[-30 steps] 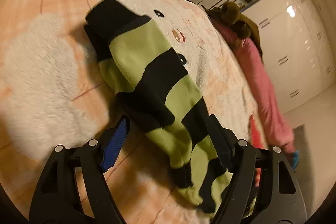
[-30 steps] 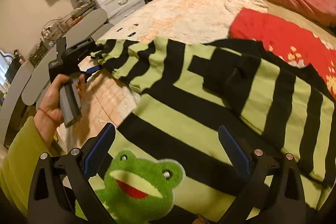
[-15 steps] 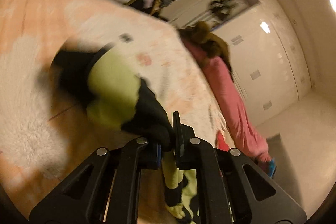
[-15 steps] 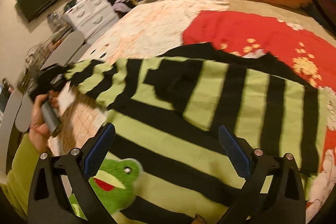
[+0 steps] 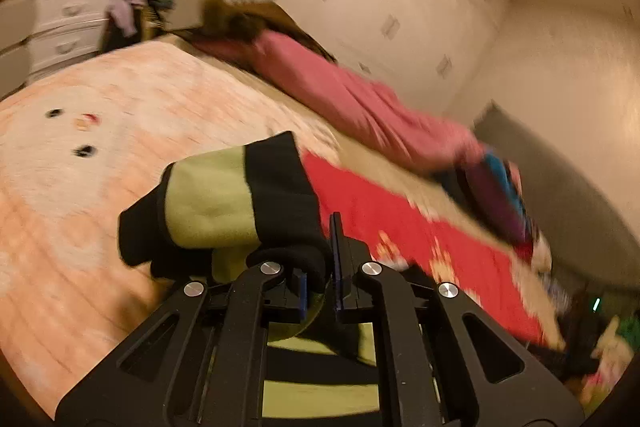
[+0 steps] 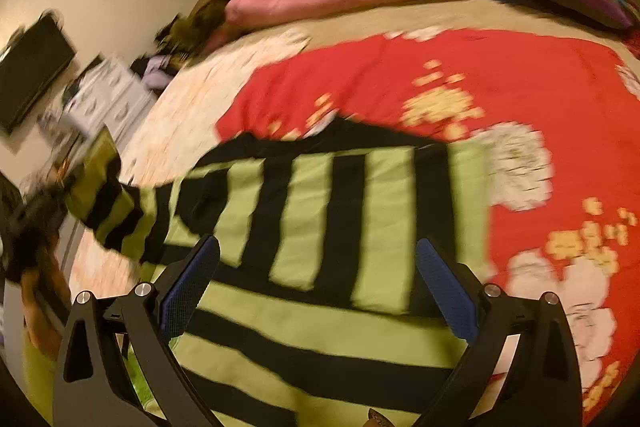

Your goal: Fold small clothes

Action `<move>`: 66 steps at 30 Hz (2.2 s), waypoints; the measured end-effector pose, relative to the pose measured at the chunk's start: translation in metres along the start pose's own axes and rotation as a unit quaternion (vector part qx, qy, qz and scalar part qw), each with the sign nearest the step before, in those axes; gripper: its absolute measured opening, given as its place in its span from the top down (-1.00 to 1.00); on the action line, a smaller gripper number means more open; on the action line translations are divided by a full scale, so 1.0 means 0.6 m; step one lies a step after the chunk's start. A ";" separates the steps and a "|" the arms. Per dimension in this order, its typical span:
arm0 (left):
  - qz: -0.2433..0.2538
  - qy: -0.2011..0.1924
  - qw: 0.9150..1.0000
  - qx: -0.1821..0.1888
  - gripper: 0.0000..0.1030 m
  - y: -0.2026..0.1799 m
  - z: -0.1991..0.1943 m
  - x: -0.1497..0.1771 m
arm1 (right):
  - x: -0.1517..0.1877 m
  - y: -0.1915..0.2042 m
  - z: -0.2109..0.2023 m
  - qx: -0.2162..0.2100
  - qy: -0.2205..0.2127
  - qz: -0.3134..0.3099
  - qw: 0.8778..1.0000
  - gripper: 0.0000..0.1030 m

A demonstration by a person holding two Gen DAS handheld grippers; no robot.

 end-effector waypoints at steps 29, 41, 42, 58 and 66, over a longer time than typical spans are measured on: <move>0.051 0.102 0.984 -0.136 -0.68 0.020 0.035 0.065 | 0.005 0.079 0.007 -0.021 -0.004 -0.079 0.997 -0.91; 0.001 0.109 0.976 -0.188 -0.39 0.127 0.050 0.052 | 0.055 0.332 0.166 0.018 0.018 -0.279 0.960 -0.90; -0.009 0.113 0.977 -0.180 -0.39 0.131 0.051 0.054 | 0.058 0.340 0.185 0.029 0.023 -0.285 0.958 -0.90; 0.012 0.116 0.981 -0.158 -0.41 0.109 0.061 0.059 | -0.008 0.200 0.166 -0.095 0.015 -0.069 0.993 0.45; 0.050 0.117 0.984 -0.125 -0.42 0.053 0.078 0.075 | -0.061 0.031 0.074 -0.178 -0.055 0.097 0.978 0.22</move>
Point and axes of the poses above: each gripper's, at about its wrist camera, not at the fingertips, and z roughly the way its jaws point, y to its left, x to its underside, the point moved 1 cm from there along z, roughly the way its jaws point, and after that the axes turned 1 degree about -y, right-handed, at the moved point
